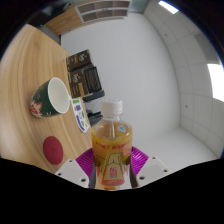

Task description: Pour water

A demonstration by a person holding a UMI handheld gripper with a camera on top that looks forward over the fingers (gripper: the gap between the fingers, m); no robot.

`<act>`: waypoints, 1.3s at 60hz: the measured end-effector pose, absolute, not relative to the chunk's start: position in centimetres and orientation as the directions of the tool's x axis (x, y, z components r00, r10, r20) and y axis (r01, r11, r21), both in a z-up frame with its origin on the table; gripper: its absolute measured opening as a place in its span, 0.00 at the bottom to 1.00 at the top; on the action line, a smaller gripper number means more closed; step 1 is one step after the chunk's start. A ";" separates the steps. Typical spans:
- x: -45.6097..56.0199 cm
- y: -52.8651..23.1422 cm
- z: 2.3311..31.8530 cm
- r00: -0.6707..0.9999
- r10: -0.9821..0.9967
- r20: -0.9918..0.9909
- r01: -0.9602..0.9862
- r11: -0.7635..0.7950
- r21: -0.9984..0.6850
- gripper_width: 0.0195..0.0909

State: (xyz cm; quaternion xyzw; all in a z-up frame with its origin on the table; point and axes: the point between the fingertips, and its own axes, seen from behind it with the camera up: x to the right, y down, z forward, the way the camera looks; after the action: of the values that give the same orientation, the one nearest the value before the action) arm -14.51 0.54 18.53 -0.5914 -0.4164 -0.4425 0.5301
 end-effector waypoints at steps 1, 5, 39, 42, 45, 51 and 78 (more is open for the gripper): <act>-14.9 0.6 18.6 0.207 0.019 0.978 0.975 -0.092 -0.204 0.39; -16.8 1.7 18.8 -0.027 0.024 0.999 0.996 -0.085 0.029 0.39; -18.8 3.6 18.9 -0.311 0.022 0.950 0.945 -0.095 0.312 0.39; -18.2 3.8 19.3 -0.145 0.028 0.989 0.984 -0.105 0.147 0.39; -17.7 4.1 18.9 0.085 0.022 0.996 0.992 -0.099 -0.083 0.40; -16.5 3.8 17.9 0.541 0.062 0.839 0.838 -0.131 -0.530 0.40; -16.7 4.3 7.8 0.995 0.088 -0.047 -0.019 -0.289 -0.957 0.40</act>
State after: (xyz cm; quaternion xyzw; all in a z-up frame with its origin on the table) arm -16.73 4.30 7.81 -0.8016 -0.0214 0.0449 0.5957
